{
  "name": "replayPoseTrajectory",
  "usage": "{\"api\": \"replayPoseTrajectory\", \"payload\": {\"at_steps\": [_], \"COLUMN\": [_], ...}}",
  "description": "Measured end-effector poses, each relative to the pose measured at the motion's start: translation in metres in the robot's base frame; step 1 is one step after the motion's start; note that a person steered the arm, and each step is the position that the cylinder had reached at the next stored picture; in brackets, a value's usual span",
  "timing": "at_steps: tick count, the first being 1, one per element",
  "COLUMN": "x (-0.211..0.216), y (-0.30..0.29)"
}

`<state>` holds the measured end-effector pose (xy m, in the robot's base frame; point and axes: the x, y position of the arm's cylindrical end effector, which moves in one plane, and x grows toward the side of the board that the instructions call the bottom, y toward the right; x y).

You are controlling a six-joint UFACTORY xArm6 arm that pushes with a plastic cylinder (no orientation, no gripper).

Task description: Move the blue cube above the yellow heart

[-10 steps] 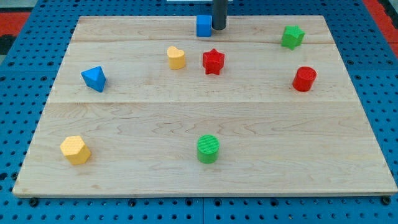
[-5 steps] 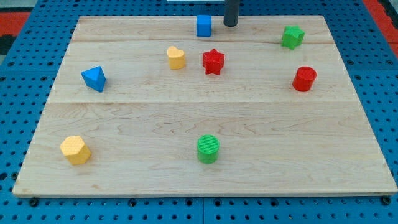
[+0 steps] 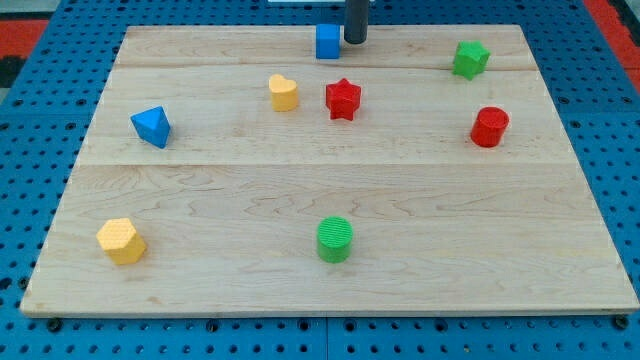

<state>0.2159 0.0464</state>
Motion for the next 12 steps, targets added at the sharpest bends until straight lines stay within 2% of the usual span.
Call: {"api": "replayPoseTrajectory", "payload": {"at_steps": [2,4,5,10,12], "x": [0.000,0.000,0.000,0.002,0.016], "y": [0.000,-0.053,-0.058,-0.058,-0.047]}}
